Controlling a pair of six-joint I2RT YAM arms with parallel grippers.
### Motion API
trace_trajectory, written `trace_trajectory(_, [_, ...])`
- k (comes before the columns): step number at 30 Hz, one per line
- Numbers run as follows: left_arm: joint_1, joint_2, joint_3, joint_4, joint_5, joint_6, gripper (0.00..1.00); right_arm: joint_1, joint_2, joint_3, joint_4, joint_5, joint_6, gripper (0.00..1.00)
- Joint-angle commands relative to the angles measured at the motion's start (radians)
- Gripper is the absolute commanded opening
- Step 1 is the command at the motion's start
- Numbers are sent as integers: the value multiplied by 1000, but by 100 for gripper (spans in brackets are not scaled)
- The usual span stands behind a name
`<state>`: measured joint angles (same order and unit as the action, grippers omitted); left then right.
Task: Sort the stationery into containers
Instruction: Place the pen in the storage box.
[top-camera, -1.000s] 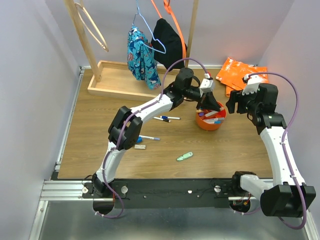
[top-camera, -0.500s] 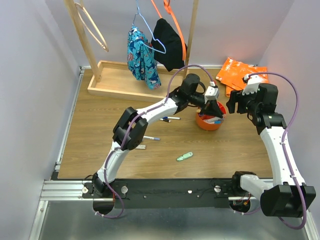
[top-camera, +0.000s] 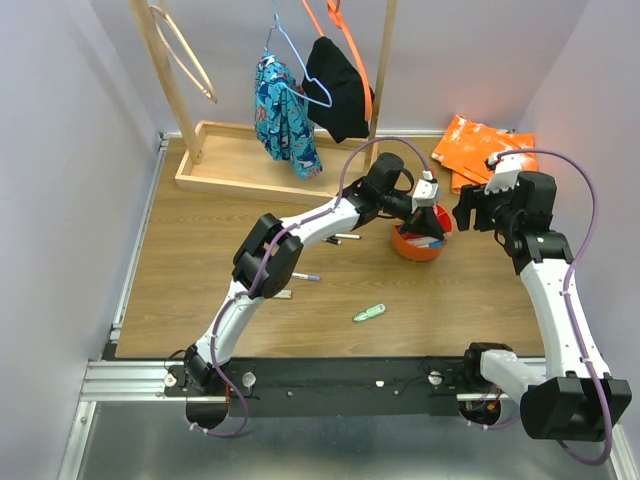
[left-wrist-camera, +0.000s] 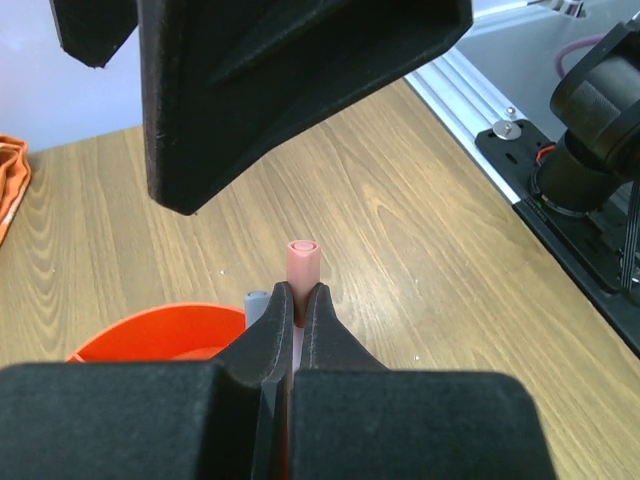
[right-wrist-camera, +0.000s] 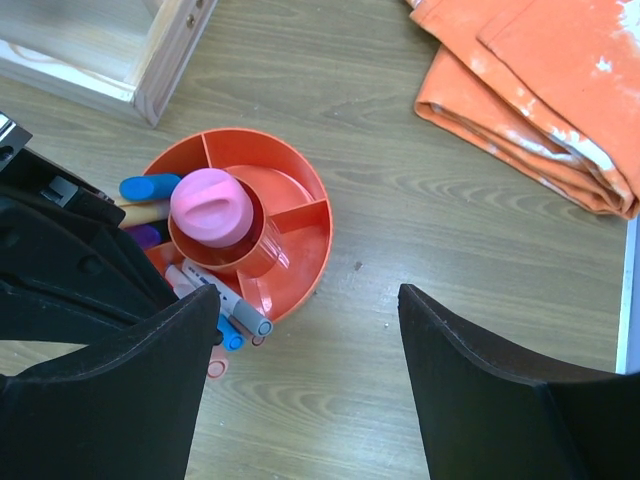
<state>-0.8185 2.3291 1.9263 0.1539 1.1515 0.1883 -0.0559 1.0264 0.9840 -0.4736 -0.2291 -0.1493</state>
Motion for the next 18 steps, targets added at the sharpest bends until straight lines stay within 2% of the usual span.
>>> trace_trajectory(1, [-4, 19, 27, -40, -21, 56, 0, 2, 3, -12, -10, 4, 1, 80])
trace_trajectory(7, [1, 6, -15, -57, -19, 106, 0, 2, 18, -7, -3, -3, 2, 80])
trace_trajectory(12, [10, -8, -49, -123, -35, 203, 11, 2, 32, -8, 4, -7, 5, 80])
trace_trajectory(14, [10, -13, -50, -204, -58, 300, 13, 2, 38, -4, 7, -10, 7, 80])
trace_trajectory(16, [13, -19, -55, -232, -73, 326, 18, 2, 46, 5, 9, -12, 7, 80])
trace_trajectory(17, [15, -31, -67, -231, -75, 327, 28, 2, 47, 7, 10, -12, 8, 80])
trace_trajectory(18, [15, -40, -75, -228, -82, 338, 33, 2, 49, 11, 12, -13, 8, 80])
